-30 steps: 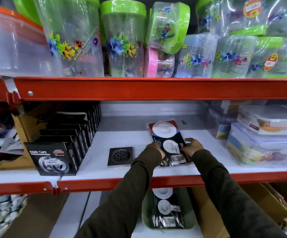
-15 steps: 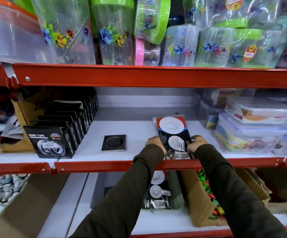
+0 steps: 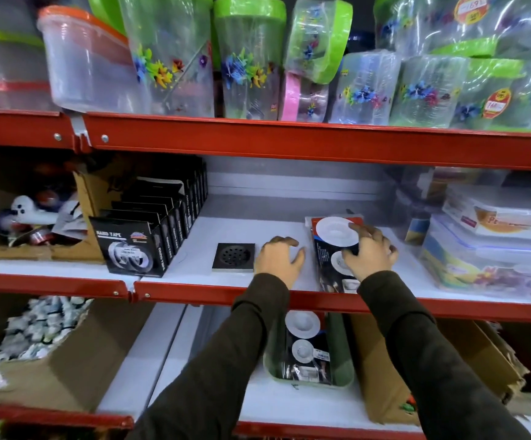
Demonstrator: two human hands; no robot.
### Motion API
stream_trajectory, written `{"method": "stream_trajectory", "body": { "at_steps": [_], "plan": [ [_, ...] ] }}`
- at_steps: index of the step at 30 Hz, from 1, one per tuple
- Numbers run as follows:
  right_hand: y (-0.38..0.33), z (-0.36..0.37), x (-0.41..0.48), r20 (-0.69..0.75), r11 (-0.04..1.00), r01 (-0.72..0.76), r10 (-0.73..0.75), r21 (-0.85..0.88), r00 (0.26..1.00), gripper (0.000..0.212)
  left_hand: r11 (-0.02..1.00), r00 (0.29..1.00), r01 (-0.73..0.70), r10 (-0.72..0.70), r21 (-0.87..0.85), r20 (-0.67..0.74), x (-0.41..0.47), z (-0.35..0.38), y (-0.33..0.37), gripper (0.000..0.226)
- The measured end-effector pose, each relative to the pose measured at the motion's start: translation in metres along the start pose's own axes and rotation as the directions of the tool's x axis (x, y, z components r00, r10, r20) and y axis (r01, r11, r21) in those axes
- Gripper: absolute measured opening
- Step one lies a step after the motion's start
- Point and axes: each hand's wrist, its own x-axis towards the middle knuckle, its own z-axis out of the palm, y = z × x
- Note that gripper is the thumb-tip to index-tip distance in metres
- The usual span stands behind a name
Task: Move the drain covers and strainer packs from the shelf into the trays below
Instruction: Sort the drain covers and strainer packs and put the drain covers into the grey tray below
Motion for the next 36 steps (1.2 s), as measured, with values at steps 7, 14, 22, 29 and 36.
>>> {"method": "stream_trajectory", "body": {
  "at_steps": [7, 14, 22, 29, 36],
  "plan": [
    [-0.057, 0.029, -0.003, 0.244, 0.947, 0.313, -0.321, 0.074, 0.915, 0.055, 0.969, 0.973, -0.140, 0.172, 0.203, -0.152, -0.002, -0.051, -0.104, 0.036],
    [-0.143, 0.083, 0.001, 0.536, 0.878, 0.478, -0.419, 0.034, 0.733, 0.075, 0.918, 0.971, -0.207, 0.235, 0.338, -0.042, -0.011, -0.080, -0.183, 0.067],
    [-0.190, 0.120, 0.020, 0.738, 0.906, 0.421, -0.252, -0.048, 0.626, 0.109, 0.819, 0.931, -0.309, 0.365, 0.483, -0.022, -0.013, -0.078, -0.204, 0.069],
    [-0.198, 0.112, 0.018, 0.700, 0.888, 0.454, -0.274, -0.080, 0.659, 0.110, 0.812, 0.924, -0.302, 0.378, 0.499, -0.055, -0.013, -0.076, -0.205, 0.069],
    [-0.199, 0.064, -0.021, 0.555, 0.879, 0.477, -0.394, -0.005, 0.732, 0.100, 0.807, 0.929, -0.296, 0.368, 0.511, -0.042, -0.014, -0.075, -0.204, 0.069]
  ]
}}
